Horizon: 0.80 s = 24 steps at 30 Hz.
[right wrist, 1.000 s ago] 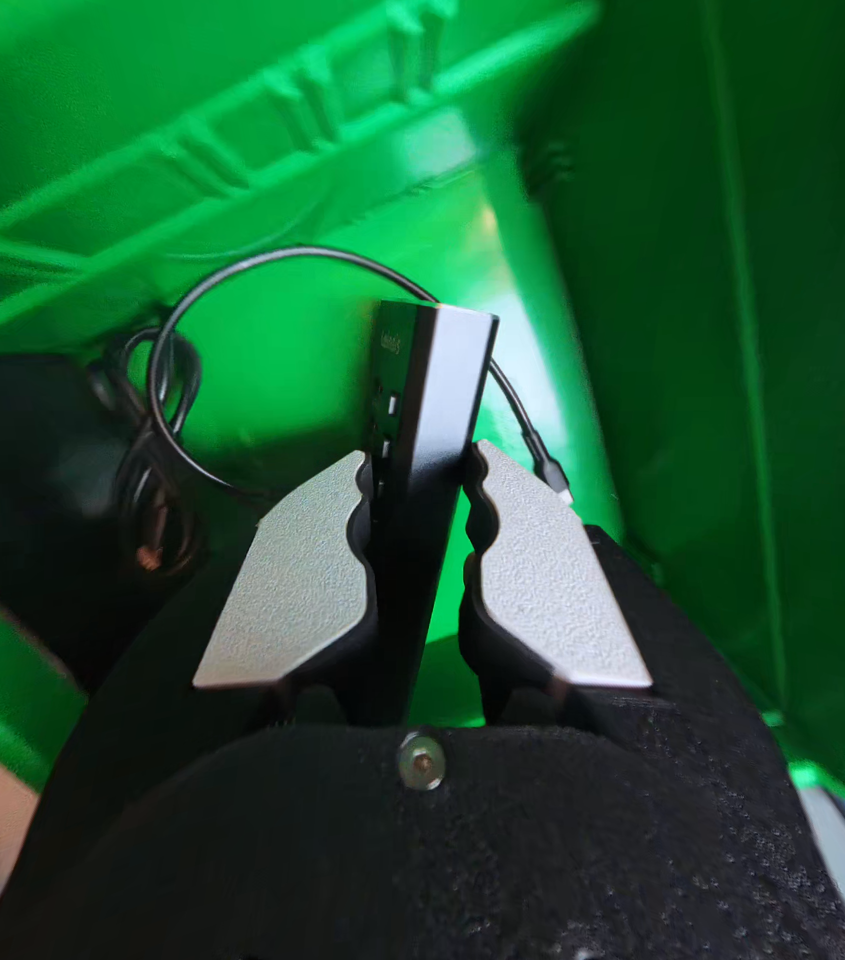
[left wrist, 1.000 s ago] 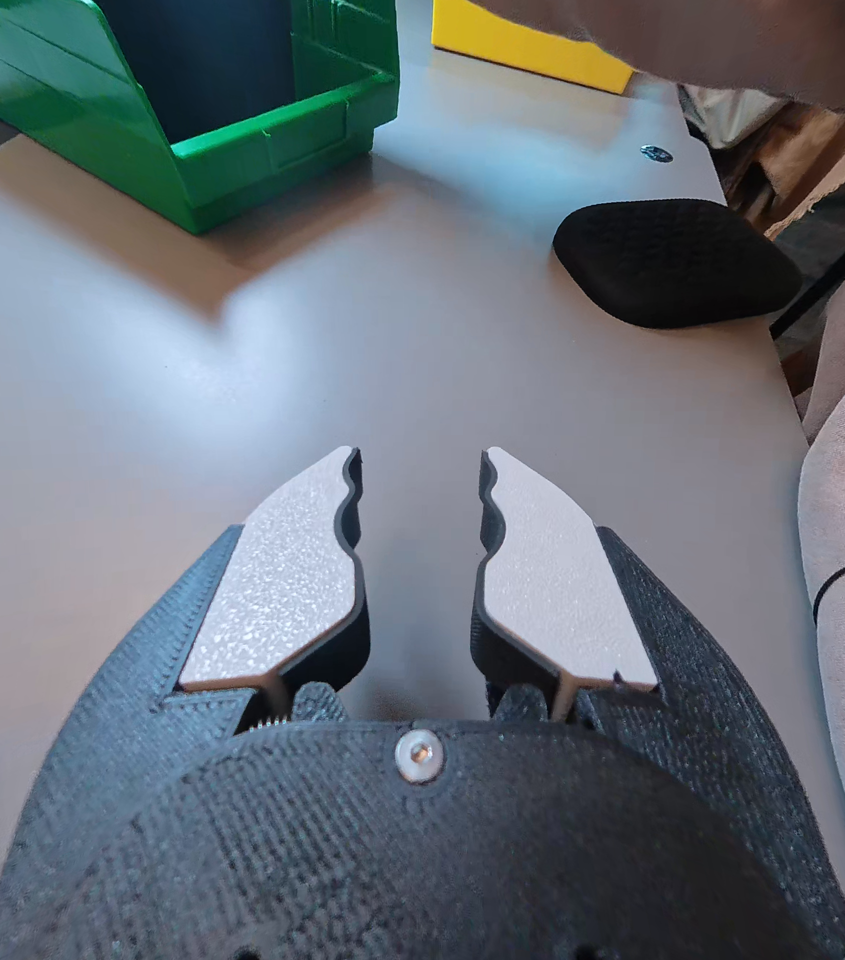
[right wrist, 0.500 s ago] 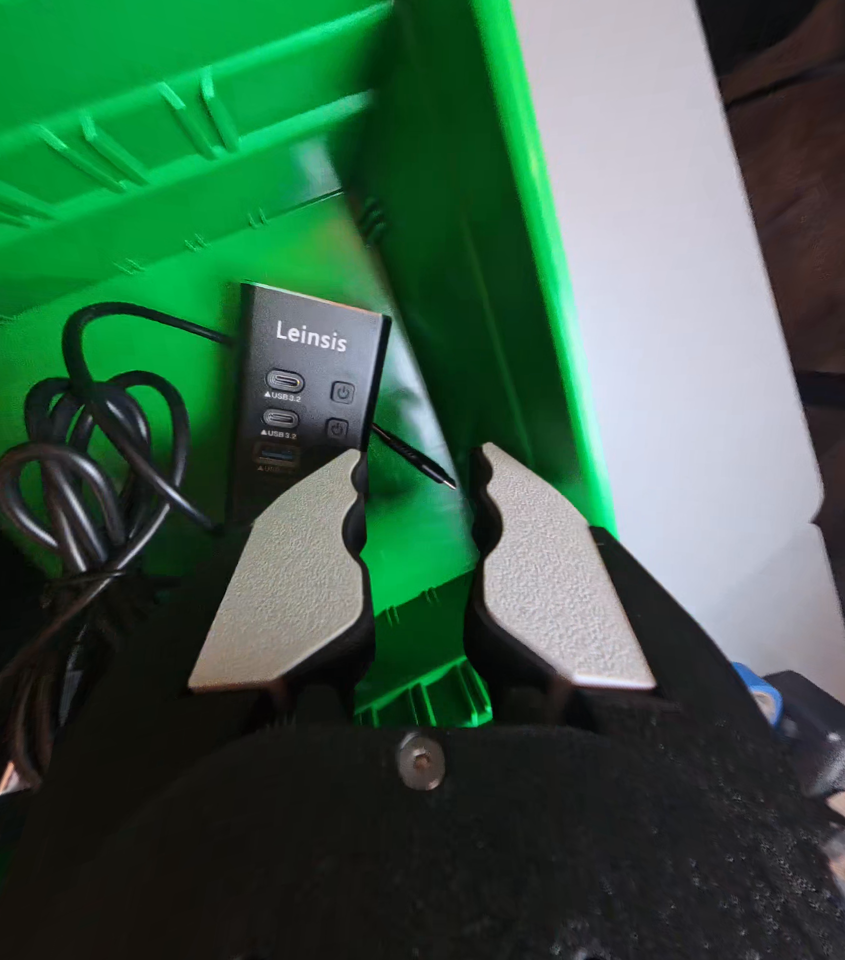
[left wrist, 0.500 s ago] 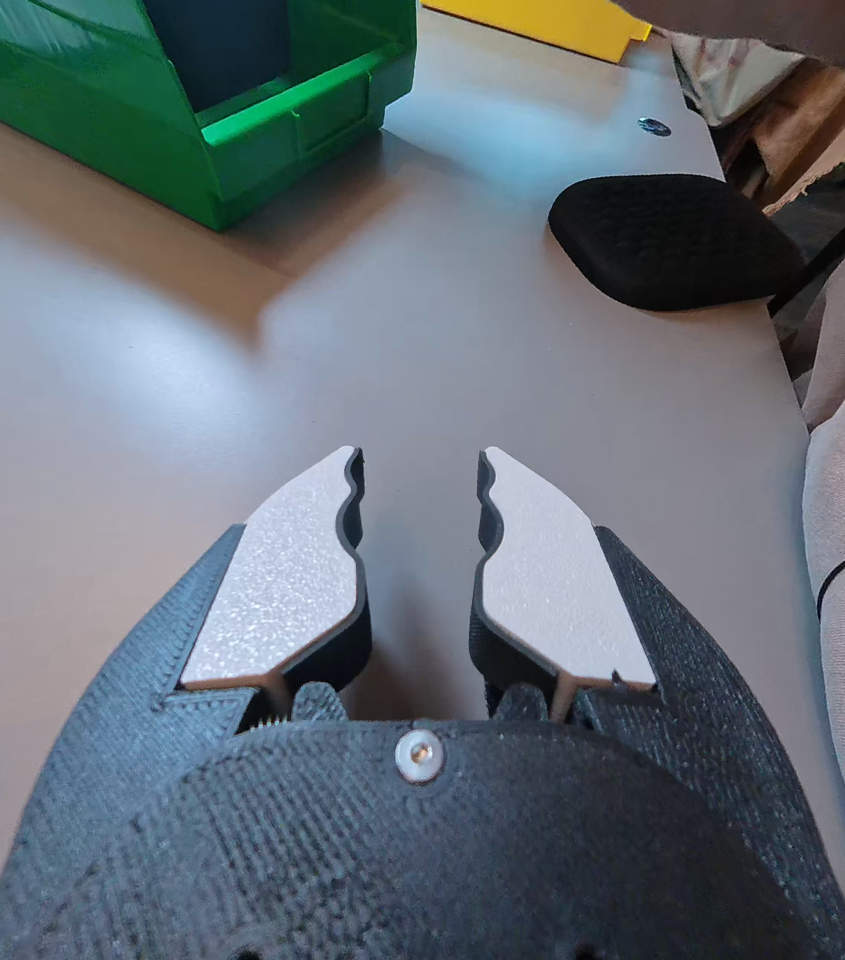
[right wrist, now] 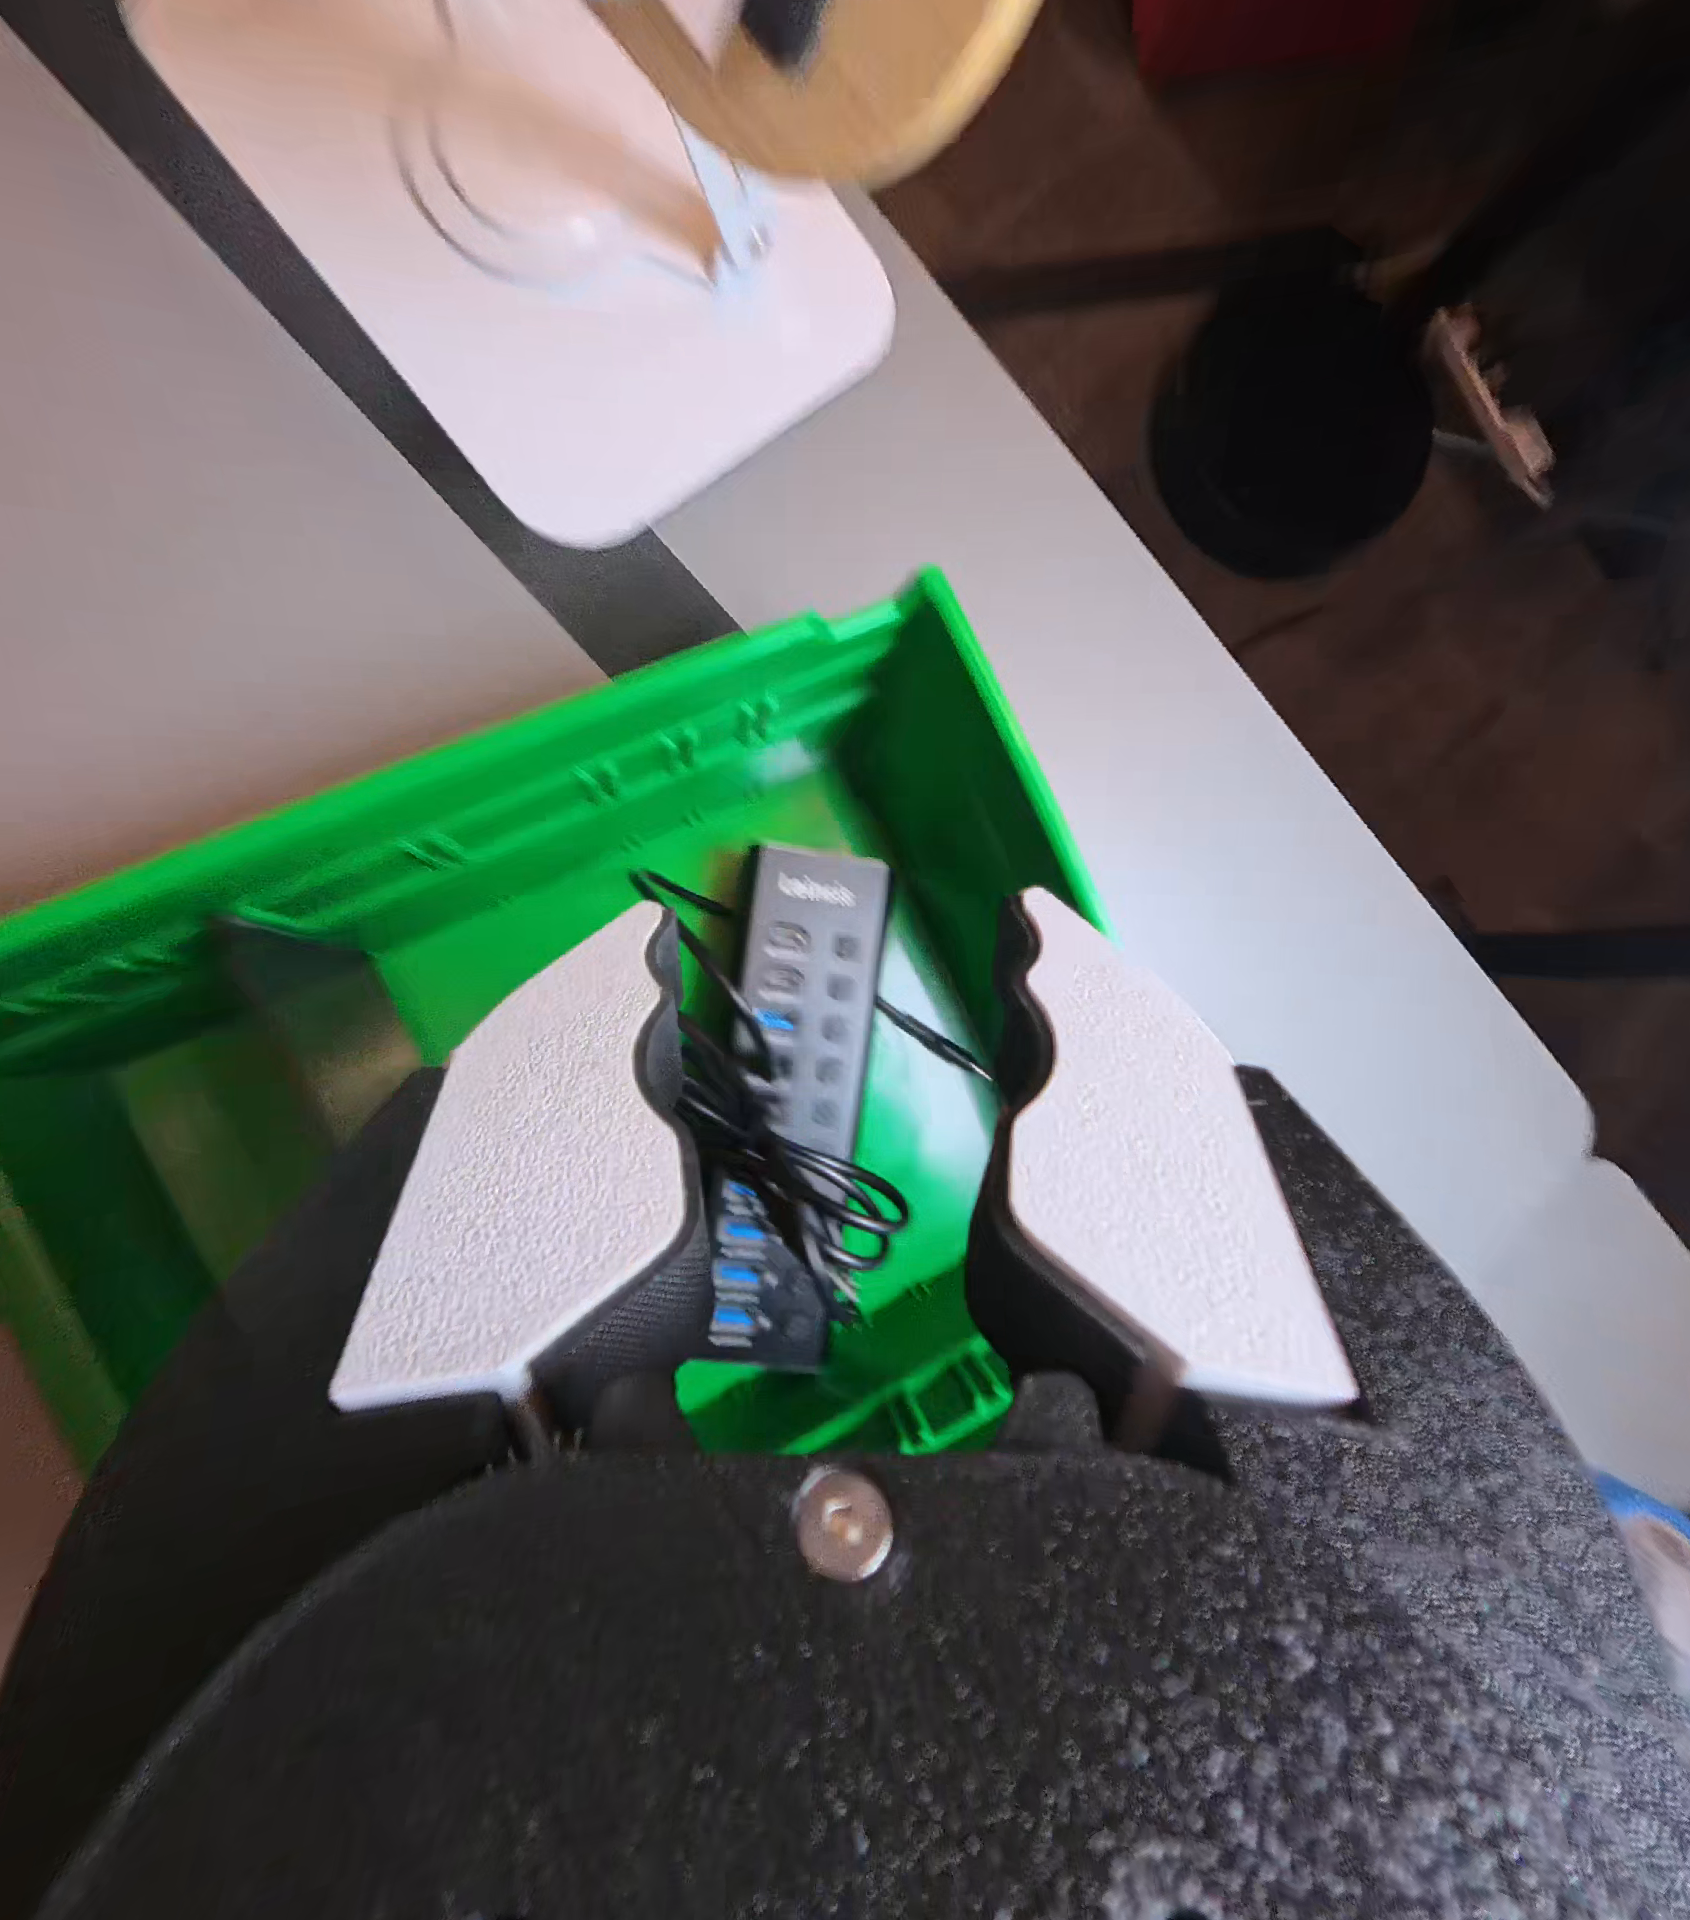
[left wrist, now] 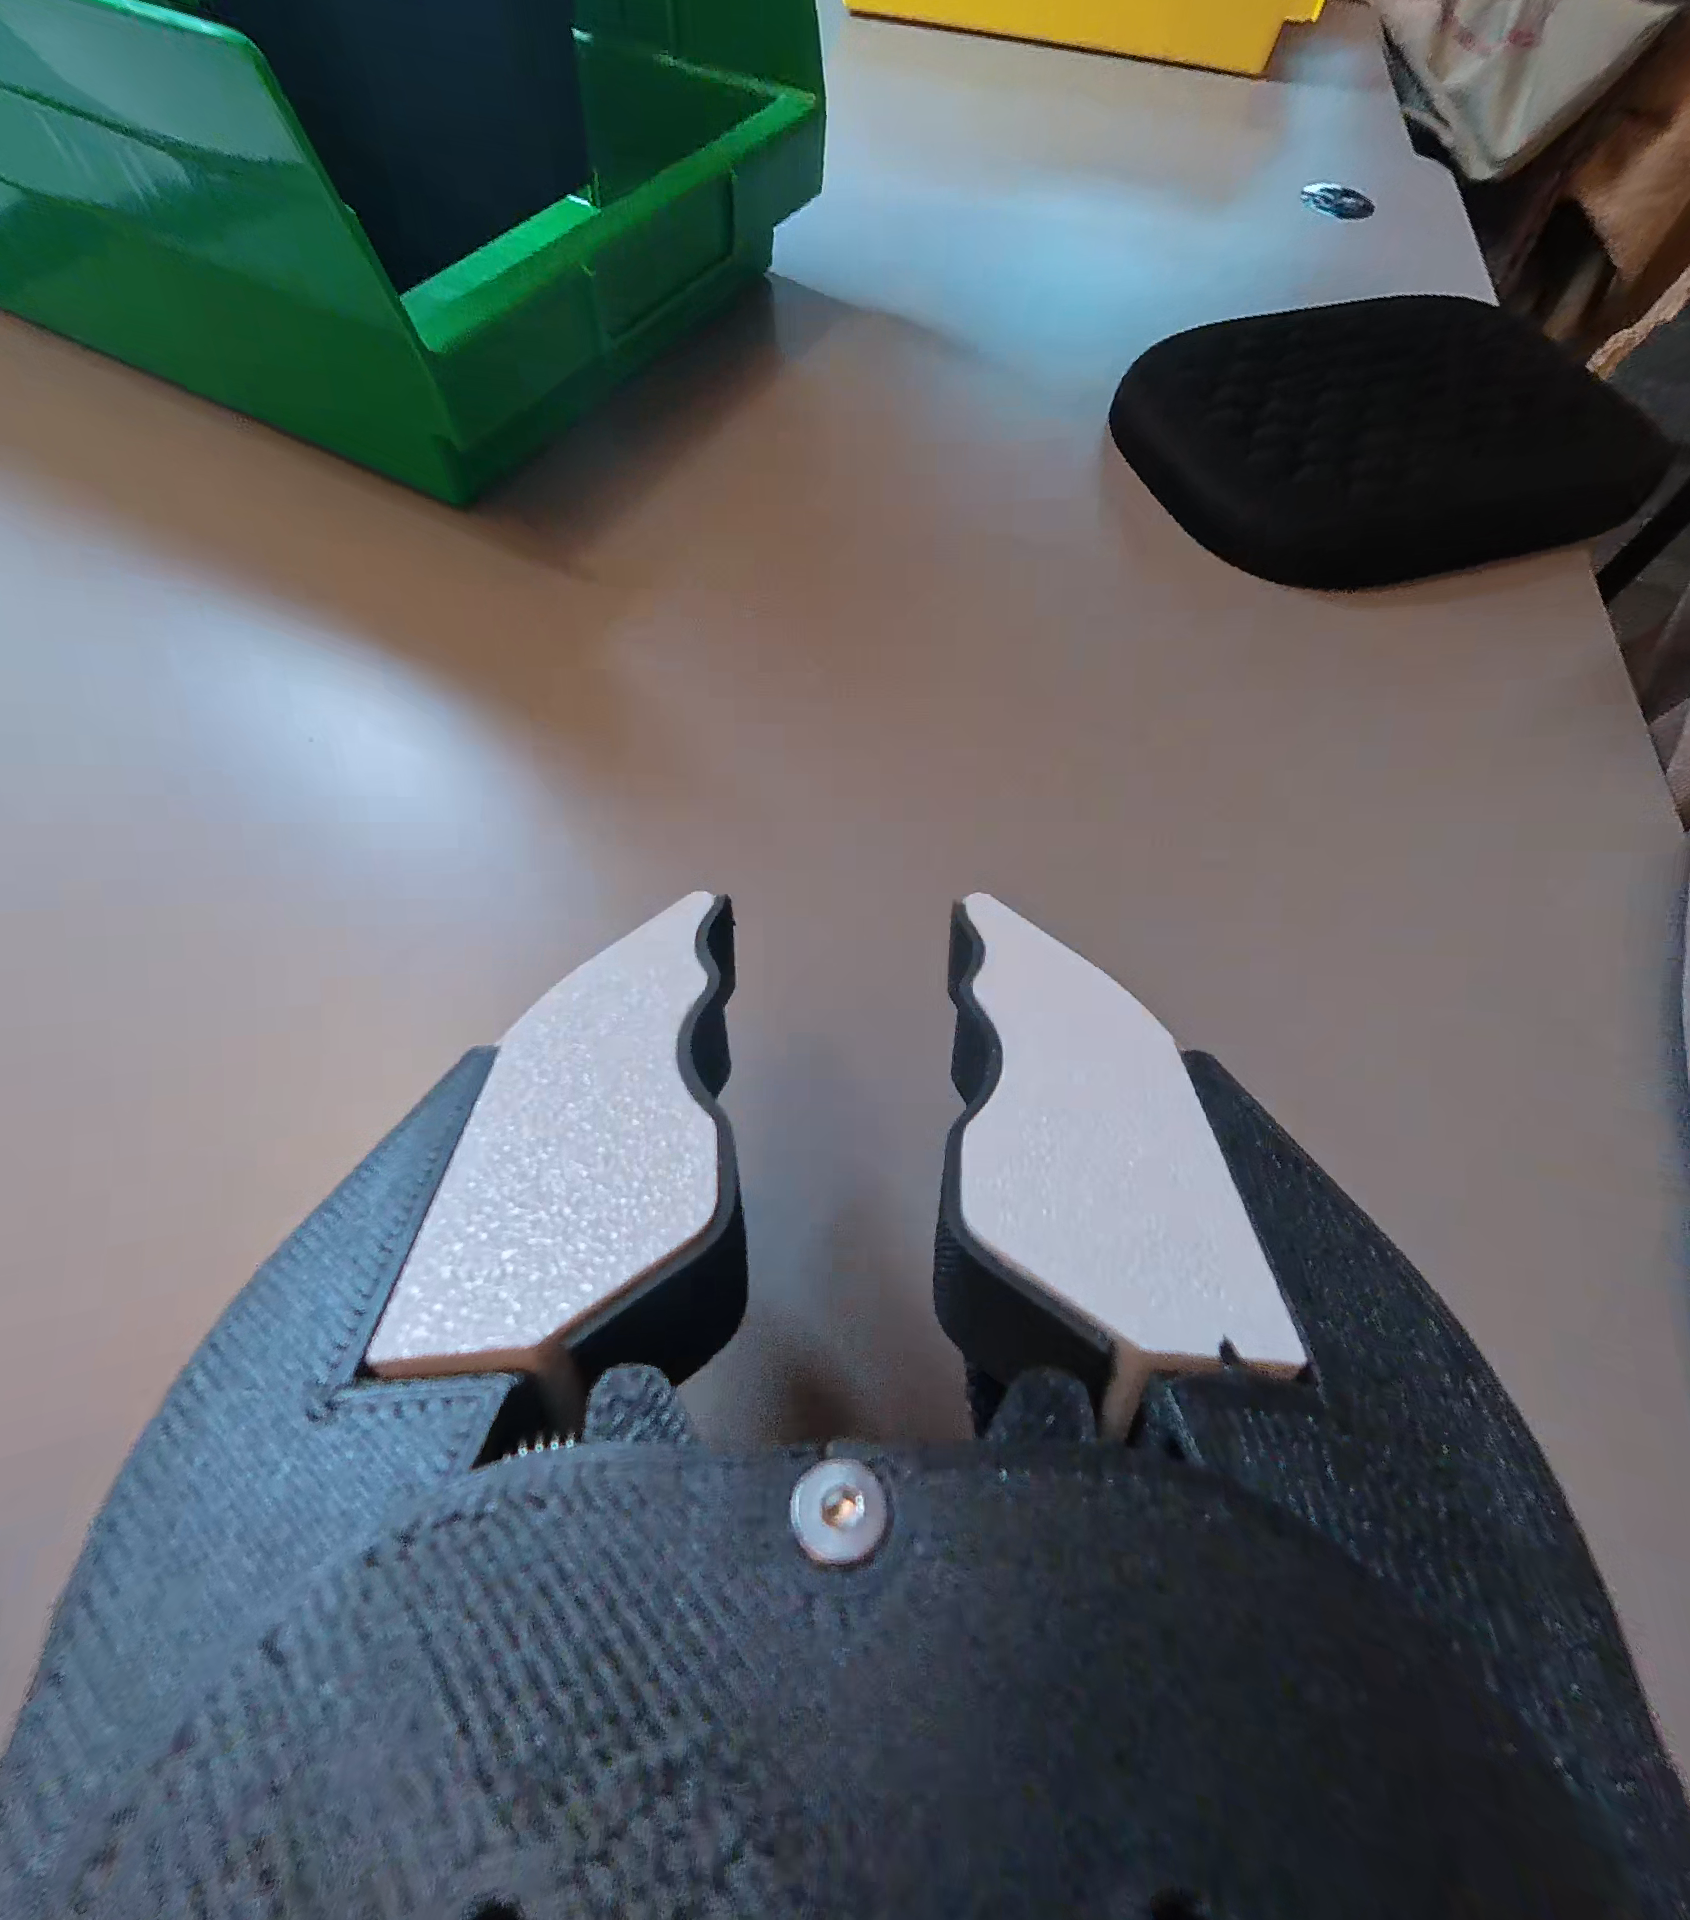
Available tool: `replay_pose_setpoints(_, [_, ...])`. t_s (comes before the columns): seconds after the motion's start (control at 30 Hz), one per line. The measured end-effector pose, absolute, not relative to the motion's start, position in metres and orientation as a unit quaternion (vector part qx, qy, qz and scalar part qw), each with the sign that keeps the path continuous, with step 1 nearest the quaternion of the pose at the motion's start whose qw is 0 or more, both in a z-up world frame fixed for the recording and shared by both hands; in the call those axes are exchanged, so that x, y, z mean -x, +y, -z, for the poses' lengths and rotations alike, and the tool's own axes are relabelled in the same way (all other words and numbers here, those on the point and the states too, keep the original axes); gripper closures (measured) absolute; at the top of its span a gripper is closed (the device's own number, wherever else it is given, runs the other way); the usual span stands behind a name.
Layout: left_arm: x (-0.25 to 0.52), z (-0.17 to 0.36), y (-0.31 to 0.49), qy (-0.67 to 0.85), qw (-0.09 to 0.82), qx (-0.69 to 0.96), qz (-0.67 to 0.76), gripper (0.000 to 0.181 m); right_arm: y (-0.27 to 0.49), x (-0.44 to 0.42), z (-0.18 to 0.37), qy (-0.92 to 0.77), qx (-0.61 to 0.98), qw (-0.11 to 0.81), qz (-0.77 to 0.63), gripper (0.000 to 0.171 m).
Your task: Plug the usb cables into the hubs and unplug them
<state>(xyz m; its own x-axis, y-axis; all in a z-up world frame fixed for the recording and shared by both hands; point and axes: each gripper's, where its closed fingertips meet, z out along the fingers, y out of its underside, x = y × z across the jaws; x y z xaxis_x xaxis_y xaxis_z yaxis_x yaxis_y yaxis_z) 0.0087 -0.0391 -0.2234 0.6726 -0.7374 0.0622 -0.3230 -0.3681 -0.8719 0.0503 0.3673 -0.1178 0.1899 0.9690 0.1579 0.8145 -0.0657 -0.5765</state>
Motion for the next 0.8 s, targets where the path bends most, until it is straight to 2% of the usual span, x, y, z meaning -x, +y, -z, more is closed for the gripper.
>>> replay_pose_setpoints(0.17, [-0.003,0.205,-0.036,0.315,0.487,0.781,0.232,0.142,0.299,-0.028,0.049,-0.572,0.645,0.42,-0.284,0.114])
replay_pose_setpoints(0.23, [-0.002,0.199,-0.036,0.312,0.497,0.776,0.232,0.14,0.263,-0.03,0.033,-0.549,0.611,0.47,-0.321,0.115])
replay_pose_setpoints(0.3, [0.0,0.196,-0.035,0.306,0.507,0.773,0.229,0.14,0.228,-0.038,0.03,-0.511,0.589,0.518,-0.351,0.123])
replay_pose_setpoints(0.37, [0.0,0.195,-0.034,0.299,0.51,0.773,0.23,0.139,0.196,-0.049,0.037,-0.464,0.574,0.564,-0.37,0.131])
replay_pose_setpoints(0.57, [0.017,0.177,-0.027,0.278,0.542,0.77,0.189,0.136,0.114,-0.086,0.096,-0.429,0.587,0.579,-0.369,0.13])
replay_pose_setpoints(0.67, [0.062,0.136,-0.017,0.24,0.587,0.763,0.126,0.136,0.09,-0.101,0.119,-0.438,0.597,0.567,-0.361,0.13])
replay_pose_setpoints(0.8, [0.167,0.081,-0.003,0.166,0.607,0.777,-0.015,0.138,0.08,-0.114,0.124,-0.435,0.589,0.58,-0.357,0.131])
